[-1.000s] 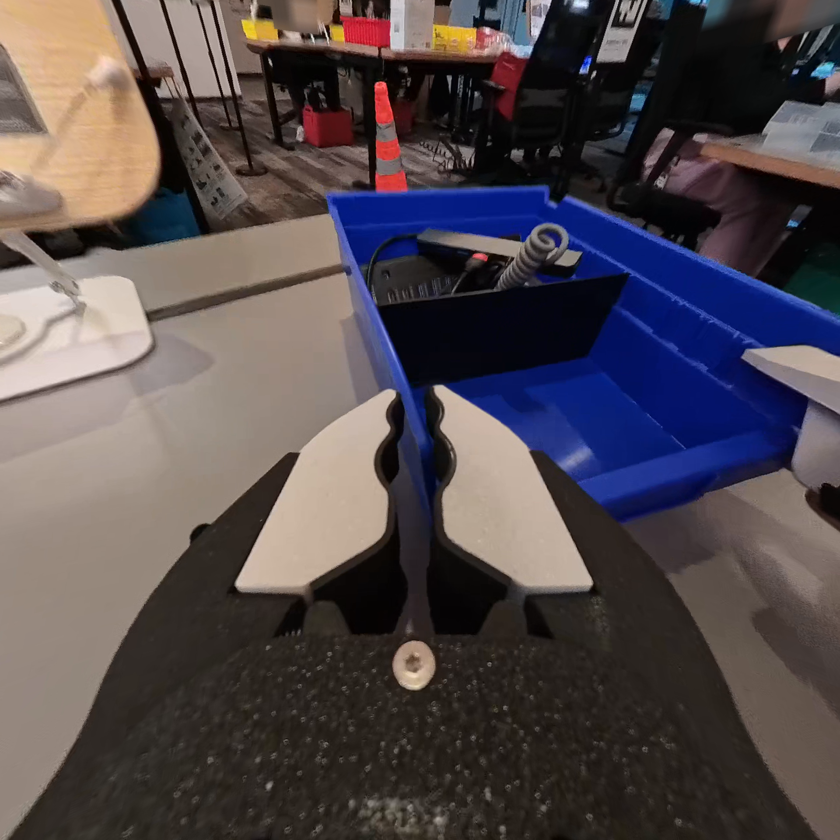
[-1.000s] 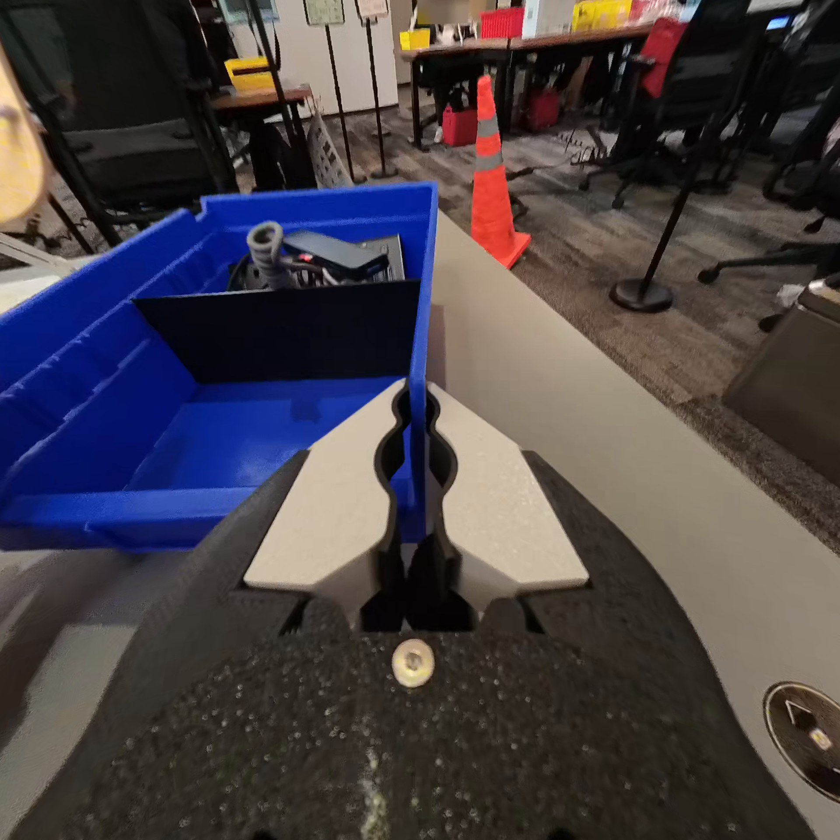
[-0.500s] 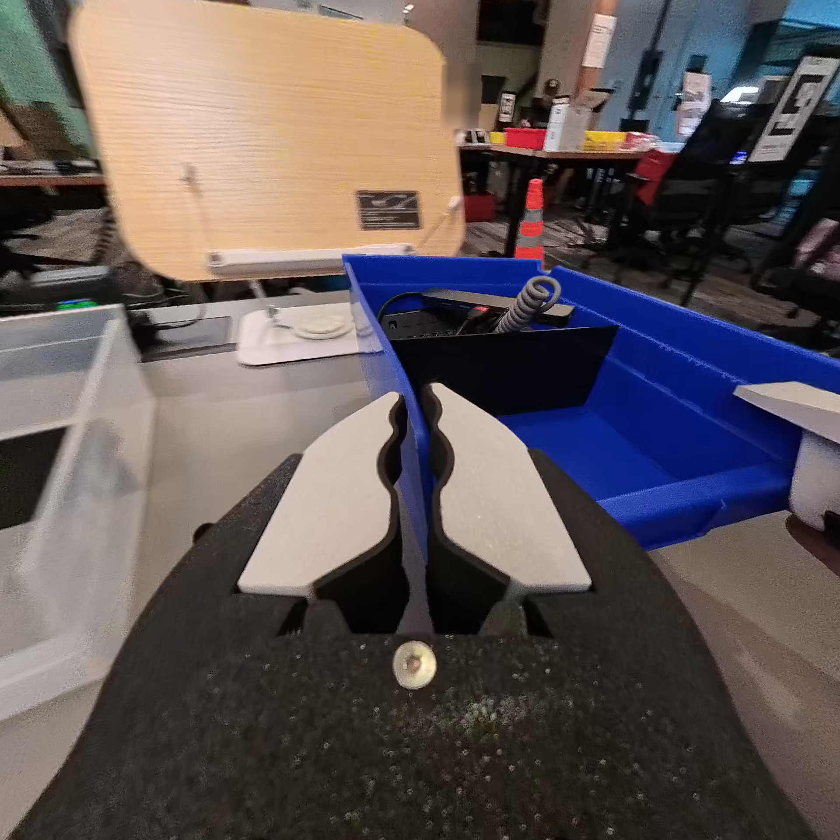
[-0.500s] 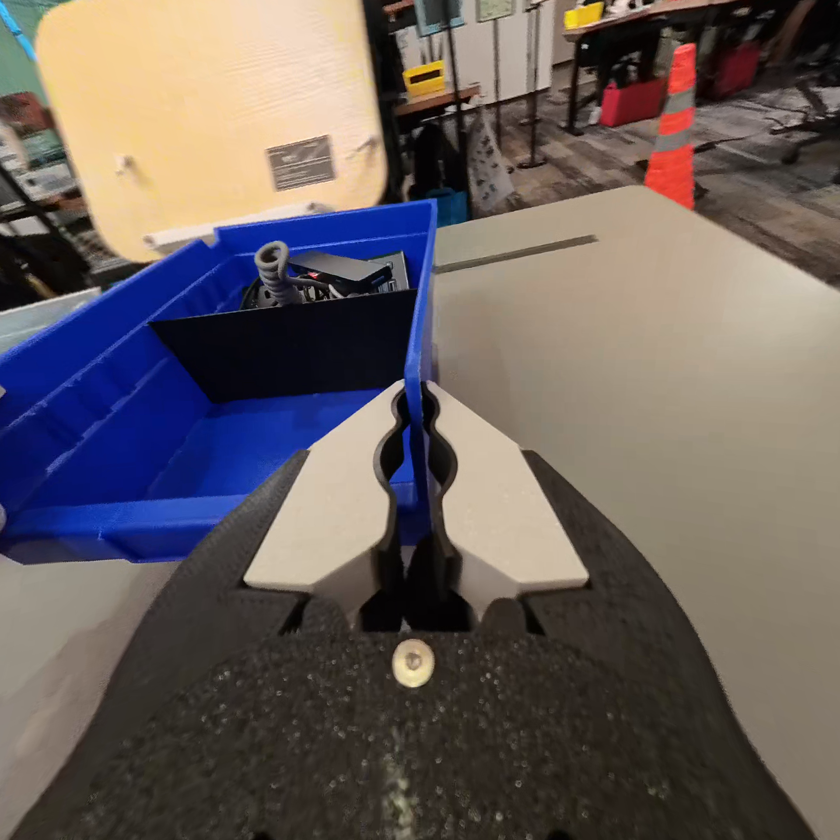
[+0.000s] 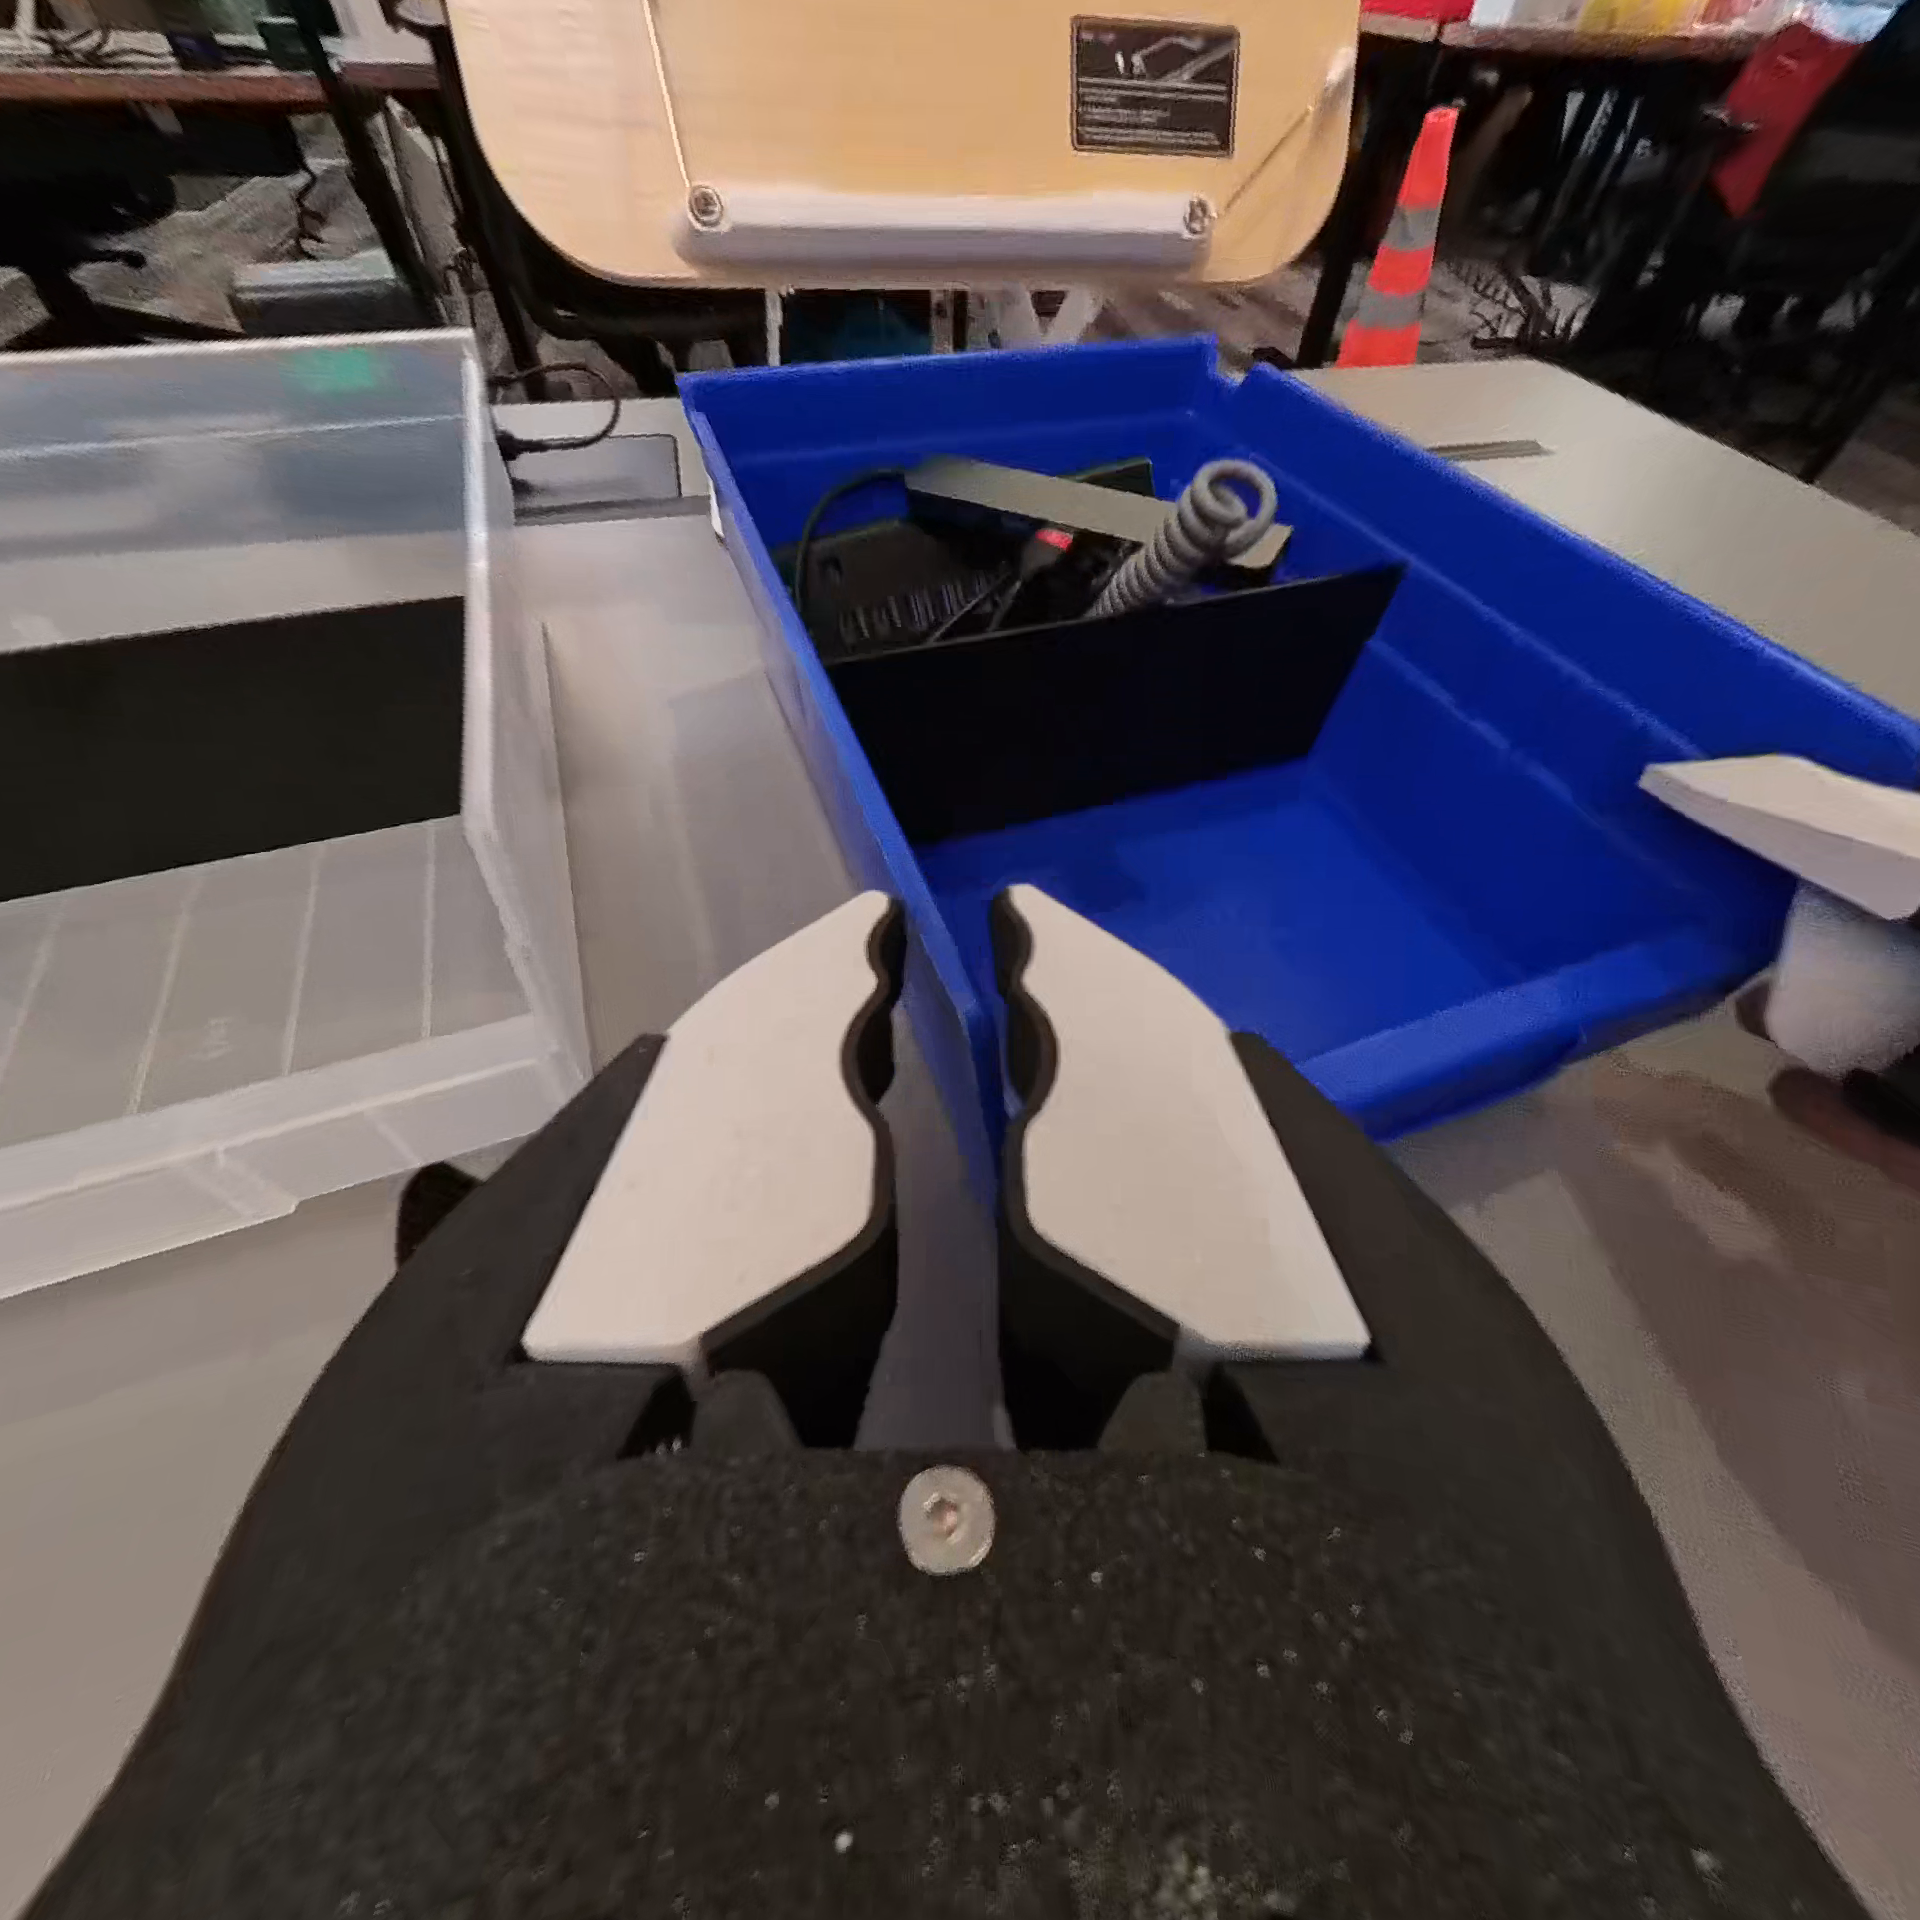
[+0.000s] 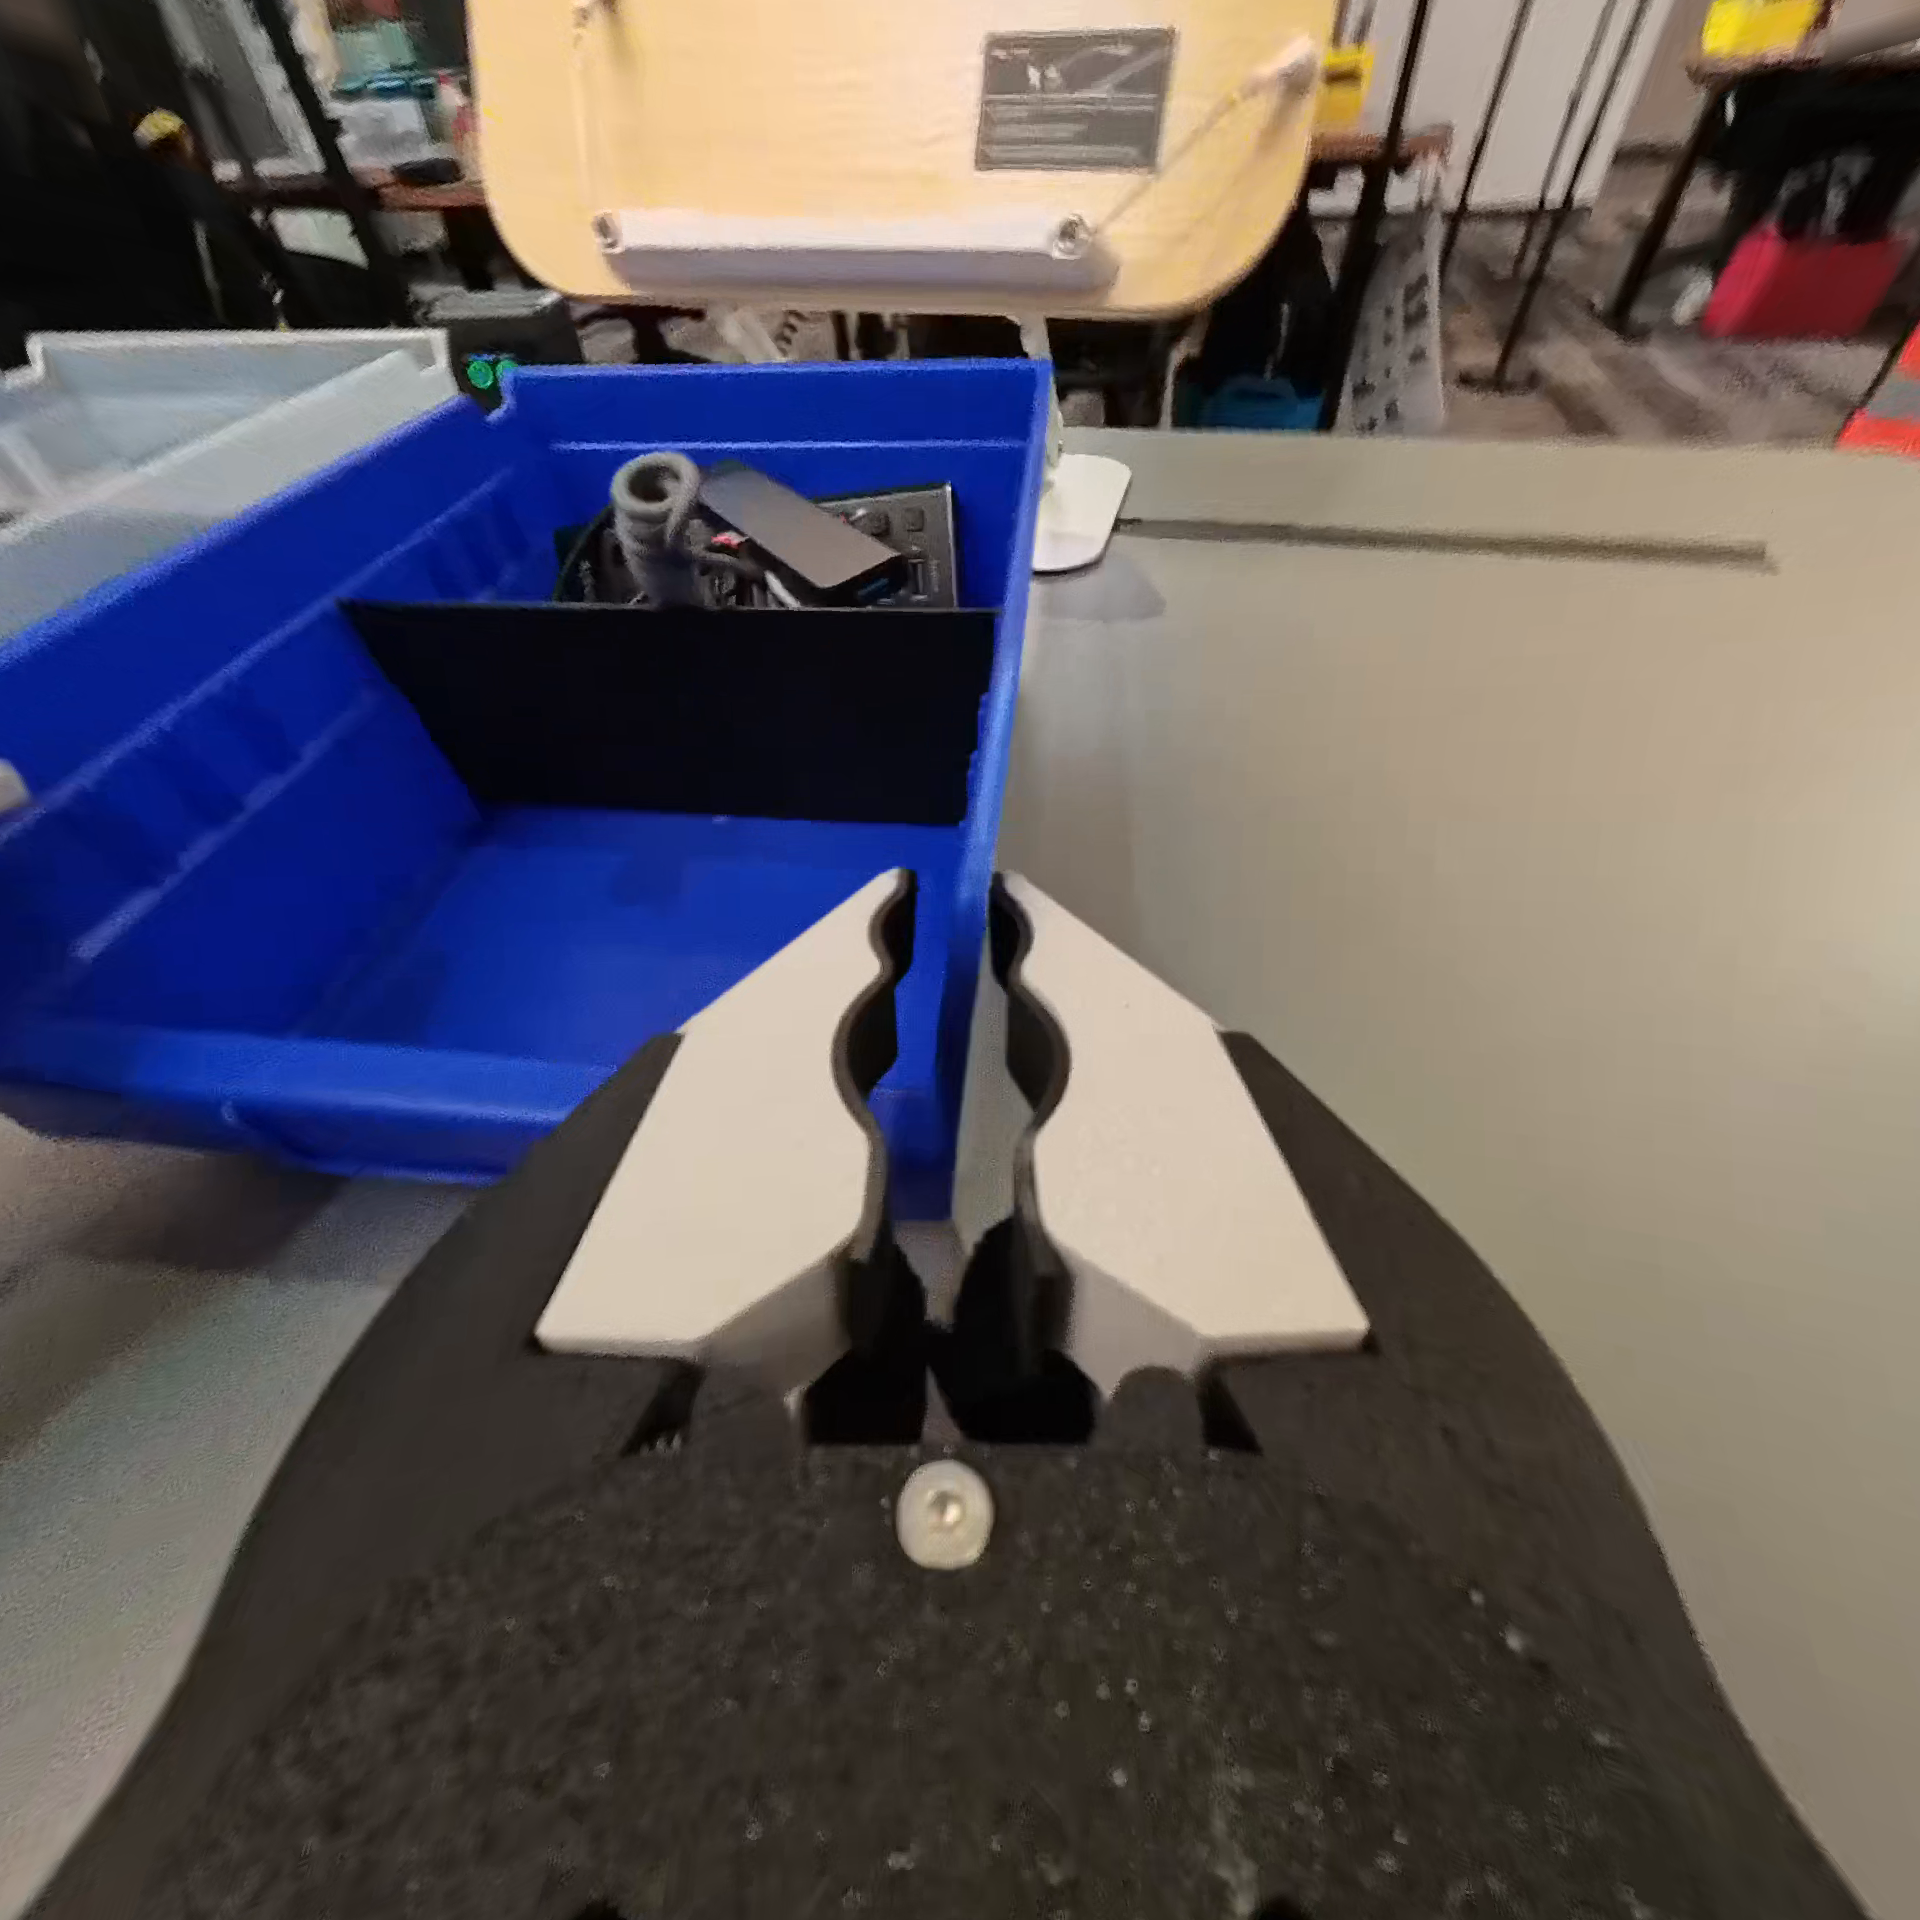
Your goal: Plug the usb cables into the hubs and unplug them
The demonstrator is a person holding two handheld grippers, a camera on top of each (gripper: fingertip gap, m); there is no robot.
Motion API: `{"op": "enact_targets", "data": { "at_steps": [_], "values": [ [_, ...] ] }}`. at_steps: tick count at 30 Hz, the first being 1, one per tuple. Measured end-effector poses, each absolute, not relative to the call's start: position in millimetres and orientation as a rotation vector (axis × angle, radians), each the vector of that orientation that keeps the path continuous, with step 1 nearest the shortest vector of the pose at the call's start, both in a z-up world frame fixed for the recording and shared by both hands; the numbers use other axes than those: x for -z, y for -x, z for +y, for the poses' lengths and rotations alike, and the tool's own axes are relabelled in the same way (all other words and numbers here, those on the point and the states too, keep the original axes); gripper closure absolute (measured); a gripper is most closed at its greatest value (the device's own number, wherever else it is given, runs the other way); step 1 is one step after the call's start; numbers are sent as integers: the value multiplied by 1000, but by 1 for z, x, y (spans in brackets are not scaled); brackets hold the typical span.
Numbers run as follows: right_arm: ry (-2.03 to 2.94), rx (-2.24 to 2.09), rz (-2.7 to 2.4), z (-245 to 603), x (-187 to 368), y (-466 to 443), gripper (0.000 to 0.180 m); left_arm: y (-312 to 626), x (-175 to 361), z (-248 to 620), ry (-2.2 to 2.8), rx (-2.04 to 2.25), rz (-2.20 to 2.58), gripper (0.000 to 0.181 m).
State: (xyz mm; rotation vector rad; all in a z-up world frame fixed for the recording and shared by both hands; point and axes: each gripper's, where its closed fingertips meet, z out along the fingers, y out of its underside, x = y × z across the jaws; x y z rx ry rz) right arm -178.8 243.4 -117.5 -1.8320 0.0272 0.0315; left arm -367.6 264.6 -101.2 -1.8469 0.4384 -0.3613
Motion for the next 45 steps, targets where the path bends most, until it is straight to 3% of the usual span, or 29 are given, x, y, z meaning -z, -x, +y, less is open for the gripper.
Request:
{"op": "enact_targets", "data": {
  "at_steps": [4, 7, 15, 21, 22, 25, 26, 39, 40, 42, 45],
  "values": [
    [1786, 91, -89, 231, 102, 168, 147, 399, 73, 256, 1740, 396, 369, 154],
    [1742, 125, -171, 221, 89, 167, 142, 471, 52, 262, 1658, 306, 211, 139],
    [1715, -6, -226, 210, 83, 199, 148, 637, 89, 295, 1803, 196, 116, 145],
    [1613, 45, -315, 198, 57, 237, 153, 637, 122, 347, 1919, 151, 227, 120],
    [1597, 22, -333, 194, 53, 248, 155, 639, 129, 354, 1954, 143, 208, 123],
    [1641, -145, -437, 183, 59, 295, 156, 639, 132, 362, 1988, 189, 167, 176],
    [1671, -213, -471, 180, 66, 313, 154, 639, 133, 361, 1995, 194, 159, 178],
    [1913, -426, -374, 220, 126, 465, 132, 655, 134, 228, 2039, 158, 24, 176],
    [1908, -417, -375, 223, 128, 471, 134, 656, 134, 223, 2034, 158, 26, 176],
    [1927, -331, -369, 230, 135, 475, 158, 659, 134, 215, 2001, 102, 58, 177],
    [1923, -208, -370, 233, 134, 476, 169, 664, 130, 209, 1990, 7, 105, 178]
  ]
}}
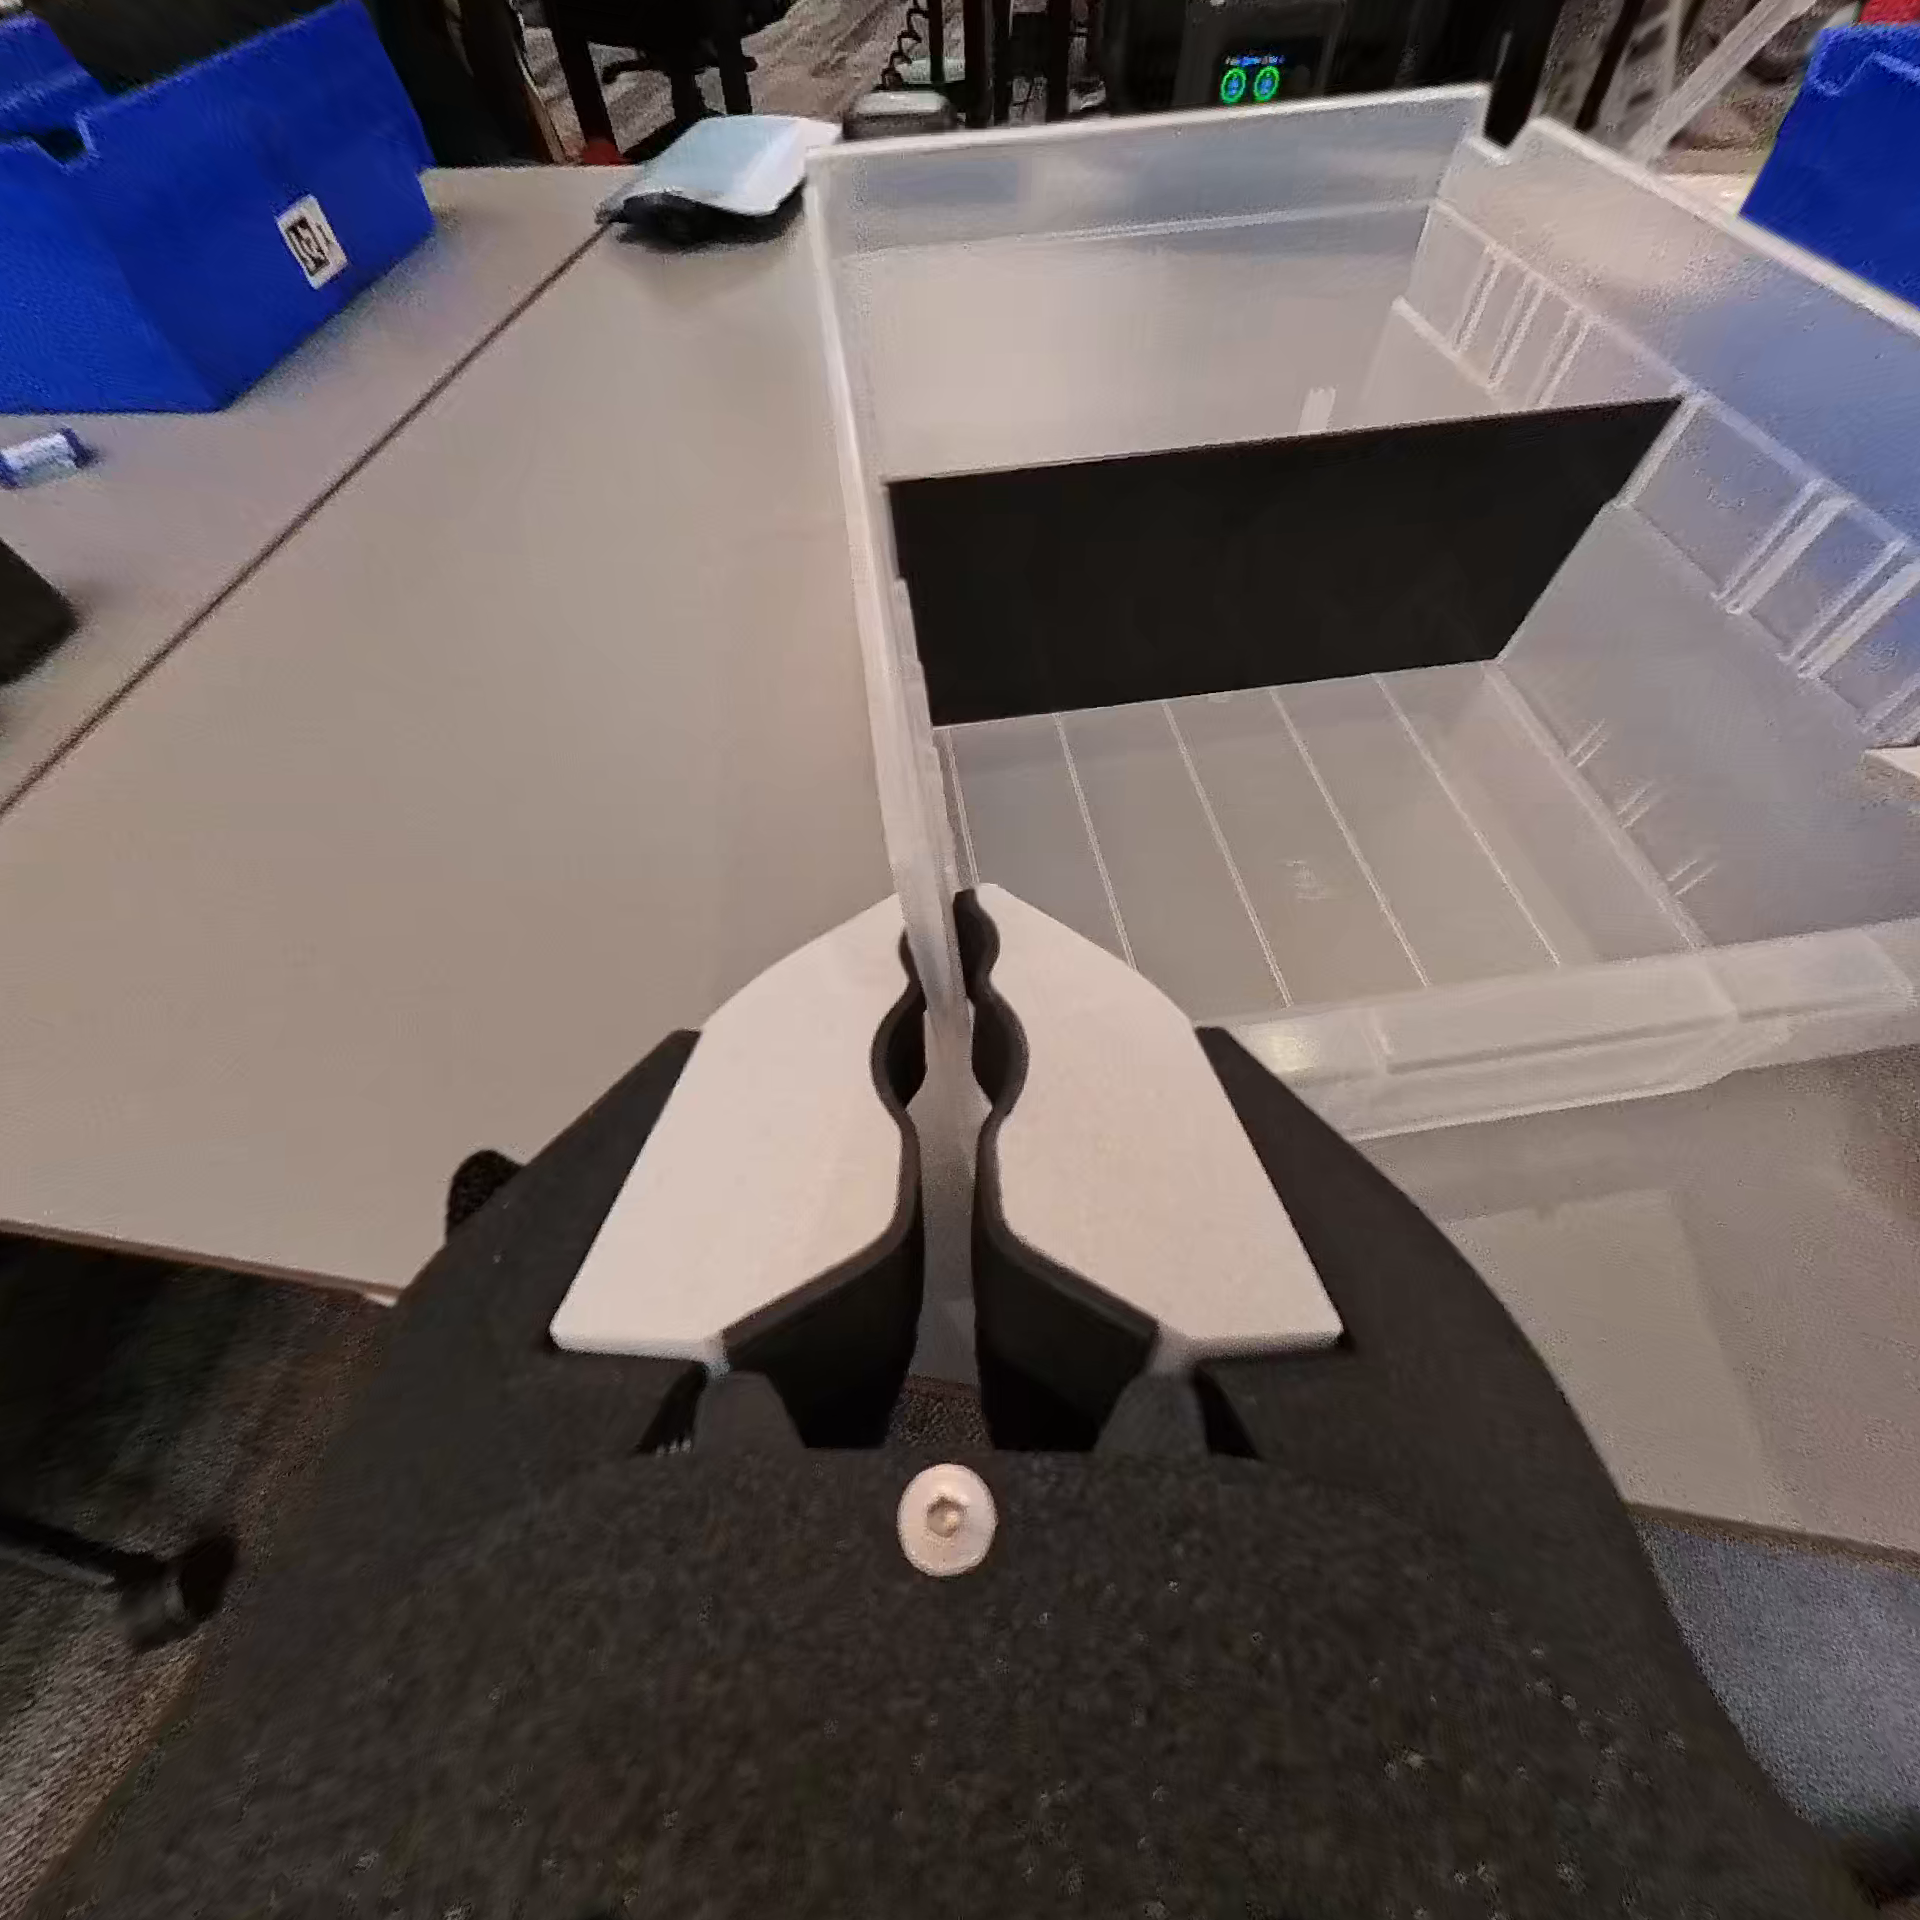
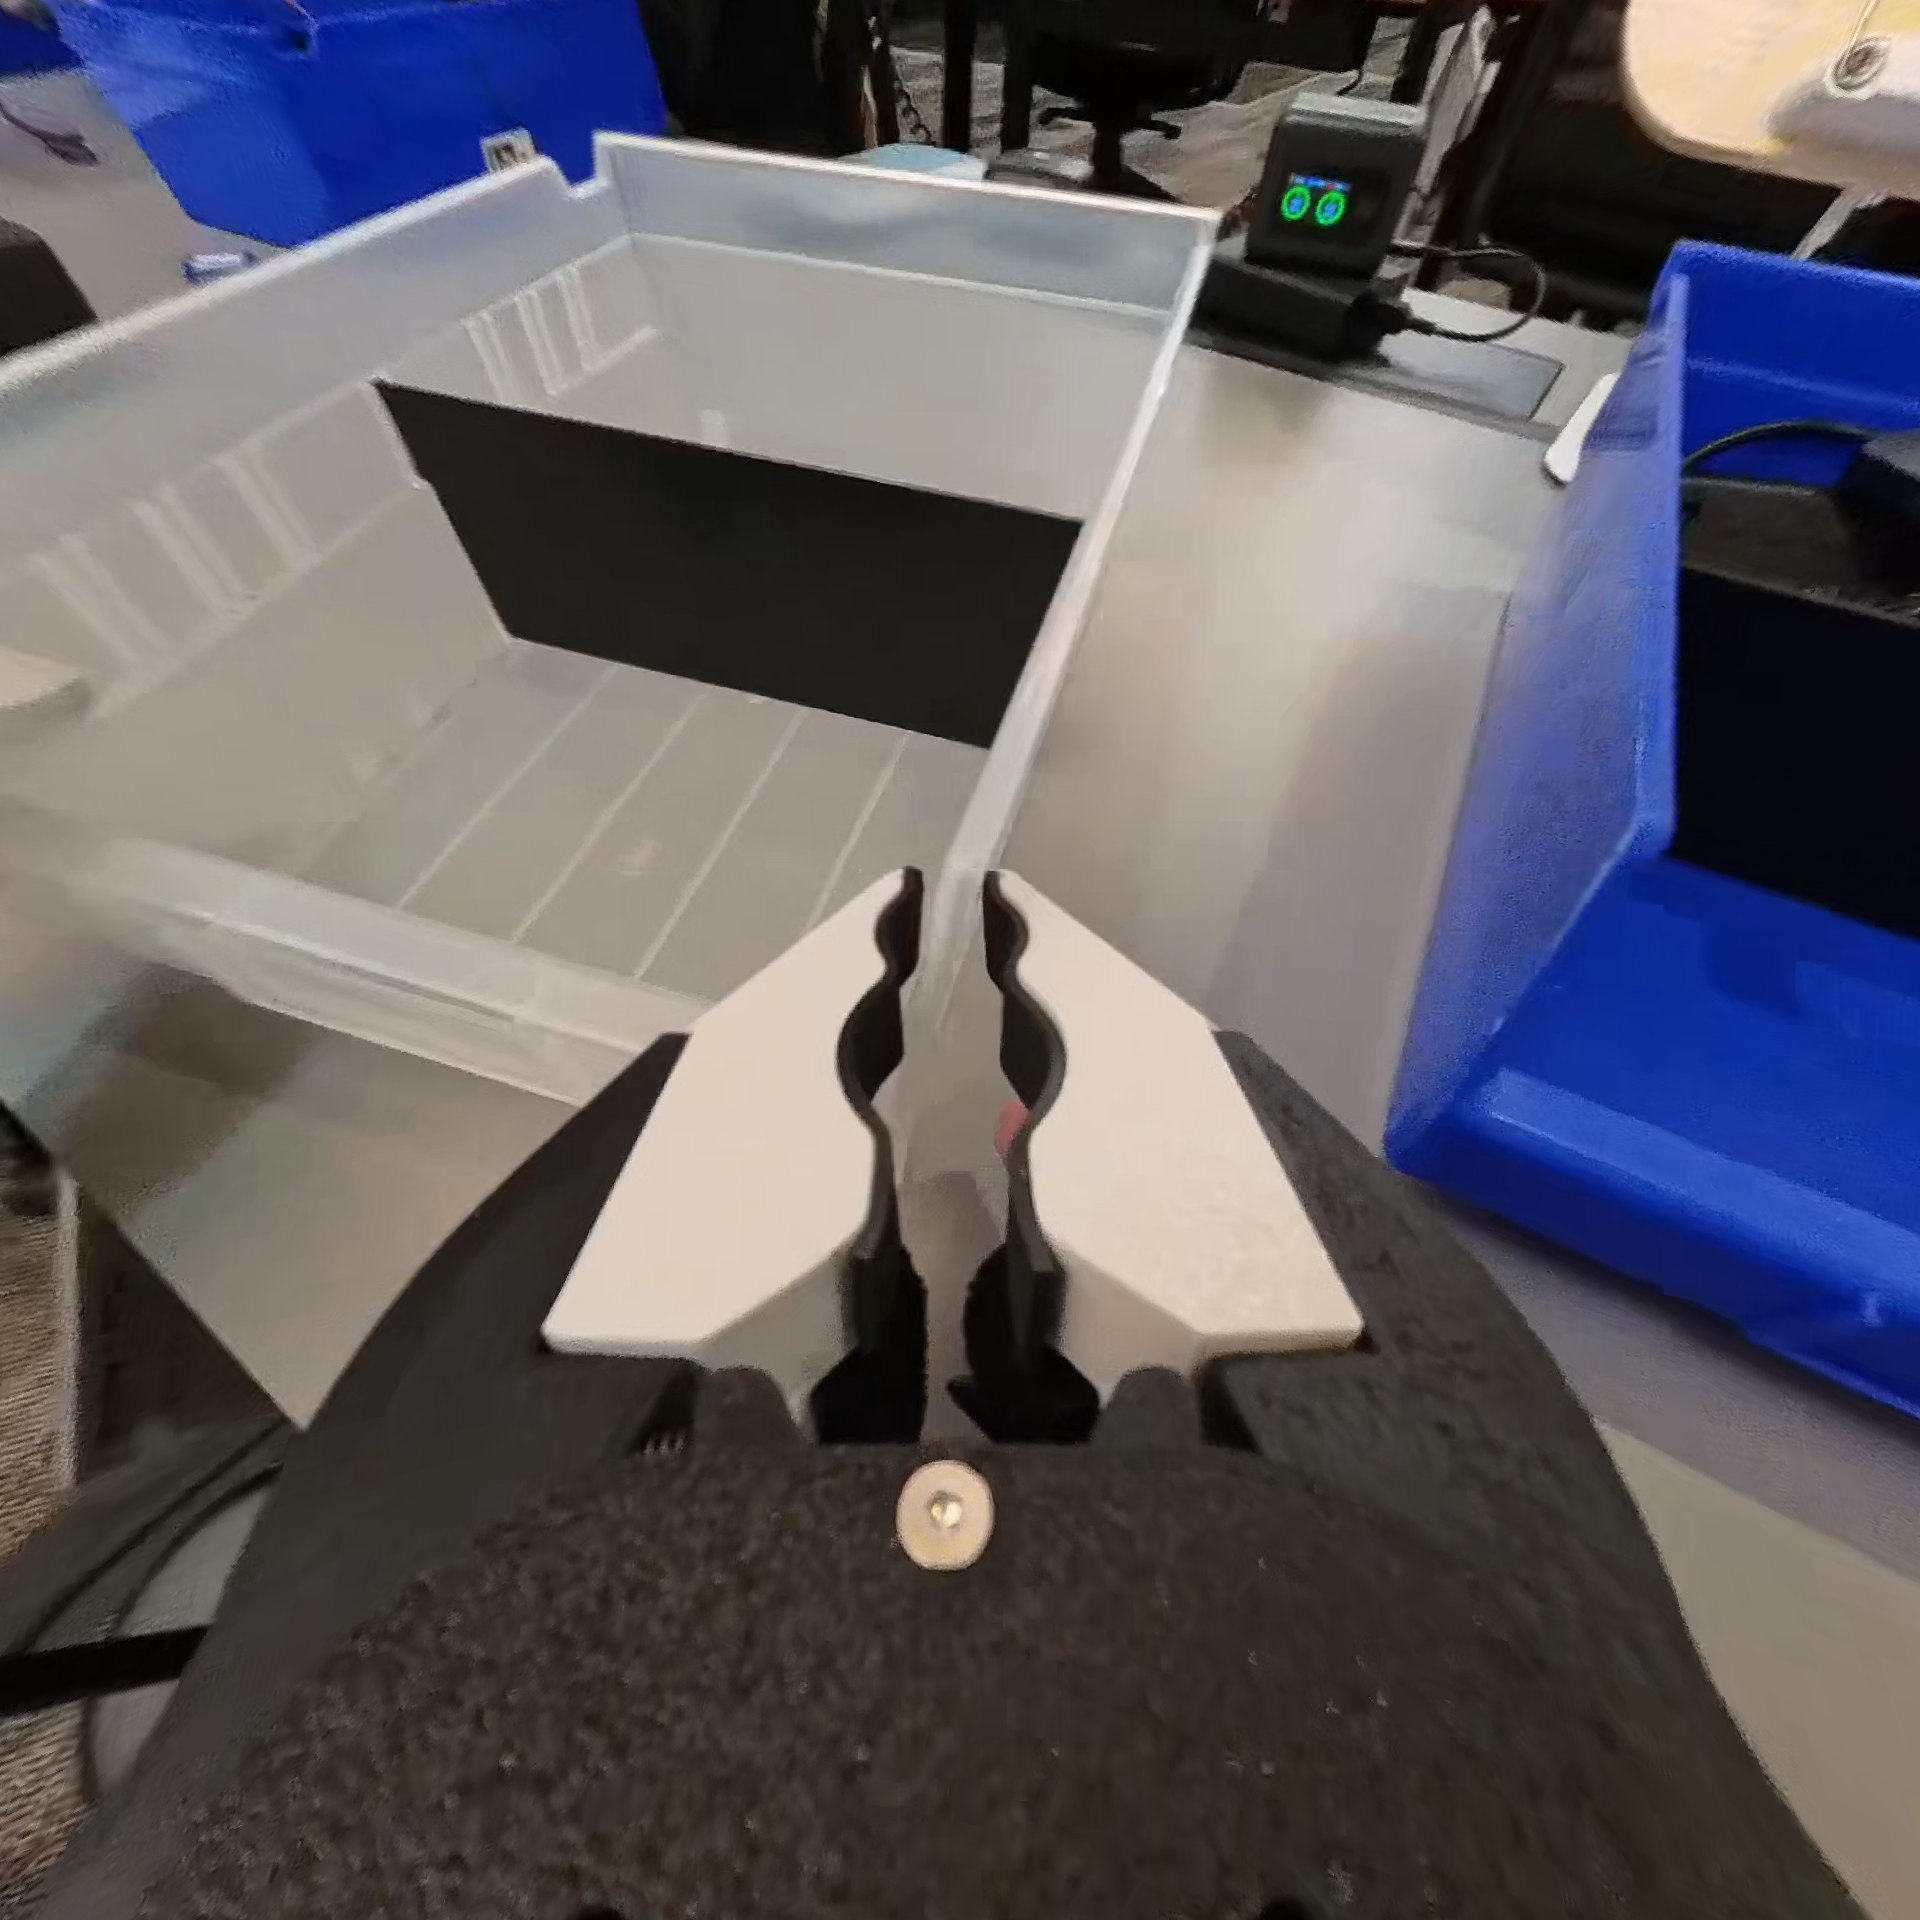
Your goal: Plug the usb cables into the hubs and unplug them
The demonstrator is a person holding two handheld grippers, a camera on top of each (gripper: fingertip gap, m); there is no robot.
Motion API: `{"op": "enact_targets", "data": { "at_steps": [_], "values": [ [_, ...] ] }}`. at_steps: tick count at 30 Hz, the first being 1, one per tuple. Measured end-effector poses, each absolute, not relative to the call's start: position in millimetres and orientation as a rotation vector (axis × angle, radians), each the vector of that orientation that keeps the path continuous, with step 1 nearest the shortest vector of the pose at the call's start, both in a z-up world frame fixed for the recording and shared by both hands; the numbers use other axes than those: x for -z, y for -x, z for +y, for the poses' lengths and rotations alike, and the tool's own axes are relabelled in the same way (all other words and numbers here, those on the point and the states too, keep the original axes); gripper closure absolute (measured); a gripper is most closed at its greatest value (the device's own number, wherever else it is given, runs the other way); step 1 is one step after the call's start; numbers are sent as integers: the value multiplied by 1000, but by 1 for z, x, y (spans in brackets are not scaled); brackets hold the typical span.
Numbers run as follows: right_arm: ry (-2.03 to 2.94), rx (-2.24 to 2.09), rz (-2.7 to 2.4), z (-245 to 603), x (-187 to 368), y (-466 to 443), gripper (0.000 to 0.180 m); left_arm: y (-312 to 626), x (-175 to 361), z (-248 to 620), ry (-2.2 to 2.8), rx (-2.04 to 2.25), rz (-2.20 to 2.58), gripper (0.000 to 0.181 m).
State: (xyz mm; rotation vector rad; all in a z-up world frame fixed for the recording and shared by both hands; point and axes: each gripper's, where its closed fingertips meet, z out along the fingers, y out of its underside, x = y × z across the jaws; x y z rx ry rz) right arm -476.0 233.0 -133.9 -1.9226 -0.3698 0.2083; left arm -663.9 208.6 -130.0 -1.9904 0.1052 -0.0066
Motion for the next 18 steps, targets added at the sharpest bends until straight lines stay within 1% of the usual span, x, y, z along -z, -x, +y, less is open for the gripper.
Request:
{"op": "enact_targets", "data": {
  "at_steps": [2, 4, 9, 12, 15, 18],
  "values": [
    [1903, -156, -368, 232, 127, 477, 173, 666, 120, 203, 1957, 20, 85, 177],
    [1840, -134, -359, 231, 108, 477, 174, 666, 105, 198, 1898, -6, 76, 177],
    [1614, -45, -334, 229, 20, 451, 175, 639, 41, 205, 1695, 18, 97, 177],
    [1542, 18, -268, 232, -34, 399, 175, 586, -2, 223, 1605, 105, 151, 177],
    [1478, 71, -170, 231, -83, 324, 175, 507, -37, 244, 1554, 213, 227, 176],
    [1449, 129, -79, 225, -111, 233, 174, 411, -61, 262, 1519, 313, 341, 176]
  ]
}}
